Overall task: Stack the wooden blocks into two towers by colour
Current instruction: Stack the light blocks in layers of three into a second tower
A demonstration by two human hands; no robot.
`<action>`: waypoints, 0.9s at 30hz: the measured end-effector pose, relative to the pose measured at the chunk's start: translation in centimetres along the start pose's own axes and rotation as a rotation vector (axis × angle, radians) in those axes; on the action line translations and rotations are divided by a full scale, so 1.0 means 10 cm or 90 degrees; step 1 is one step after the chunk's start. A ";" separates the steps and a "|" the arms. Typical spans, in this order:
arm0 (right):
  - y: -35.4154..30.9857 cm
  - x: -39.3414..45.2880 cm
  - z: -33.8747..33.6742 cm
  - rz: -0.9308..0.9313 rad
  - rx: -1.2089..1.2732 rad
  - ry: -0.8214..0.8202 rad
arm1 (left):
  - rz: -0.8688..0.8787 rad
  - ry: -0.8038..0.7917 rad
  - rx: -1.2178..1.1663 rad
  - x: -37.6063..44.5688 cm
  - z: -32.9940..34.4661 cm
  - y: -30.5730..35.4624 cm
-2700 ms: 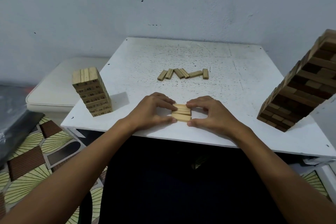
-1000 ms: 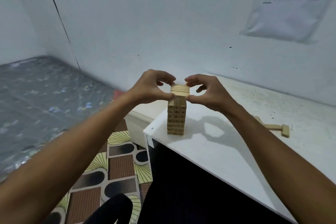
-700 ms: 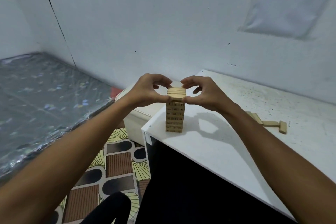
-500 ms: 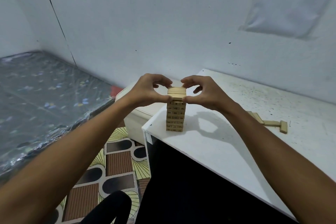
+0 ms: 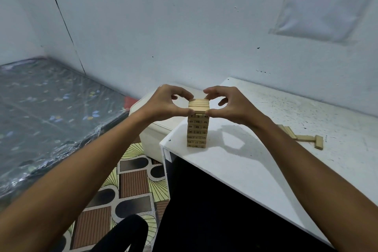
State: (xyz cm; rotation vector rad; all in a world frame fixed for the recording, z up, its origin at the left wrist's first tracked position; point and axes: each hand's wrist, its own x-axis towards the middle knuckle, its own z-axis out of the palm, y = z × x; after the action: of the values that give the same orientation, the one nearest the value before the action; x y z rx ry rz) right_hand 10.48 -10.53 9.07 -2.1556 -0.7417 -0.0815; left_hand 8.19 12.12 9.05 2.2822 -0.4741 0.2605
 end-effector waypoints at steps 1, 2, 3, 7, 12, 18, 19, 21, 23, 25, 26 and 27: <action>0.01 0.00 0.00 0.002 -0.001 0.001 | 0.002 0.000 0.001 0.00 0.00 -0.01; 0.01 0.00 -0.01 0.004 -0.003 0.002 | 0.004 -0.001 0.003 0.00 0.00 -0.01; 0.02 0.00 -0.01 0.005 -0.004 0.003 | 0.005 -0.002 0.004 0.00 0.00 -0.02; 0.02 -0.01 -0.01 -0.001 0.001 -0.001 | 0.005 -0.002 0.001 0.01 0.01 -0.04; 0.01 -0.04 -0.02 0.008 0.026 0.009 | -0.015 0.010 -0.038 -0.04 0.03 -0.06; 0.05 -0.14 0.15 0.073 0.141 0.039 | -0.063 0.035 -0.174 -0.17 0.23 -0.09; 0.04 -0.17 0.21 0.094 0.178 0.049 | -0.079 0.050 -0.220 -0.20 0.29 -0.07; -0.05 -0.23 0.33 0.145 0.264 0.078 | -0.122 0.072 -0.299 -0.25 0.44 -0.02; -0.14 -0.27 0.47 0.199 0.347 0.111 | -0.168 0.096 -0.357 -0.27 0.60 0.04; -0.24 -0.30 0.58 0.220 0.388 0.145 | -0.204 0.129 -0.415 -0.27 0.72 0.07; -0.27 -0.31 0.62 0.224 0.402 0.154 | -0.221 0.149 -0.441 -0.26 0.77 0.09; -0.26 -0.31 0.65 0.218 0.416 0.157 | -0.233 0.167 -0.464 -0.25 0.80 0.11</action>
State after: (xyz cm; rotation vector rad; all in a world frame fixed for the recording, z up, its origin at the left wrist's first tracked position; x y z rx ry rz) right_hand 5.34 -6.00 5.72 -1.5755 -0.2007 0.0688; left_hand 5.77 6.20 3.47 1.5495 0.0064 0.1612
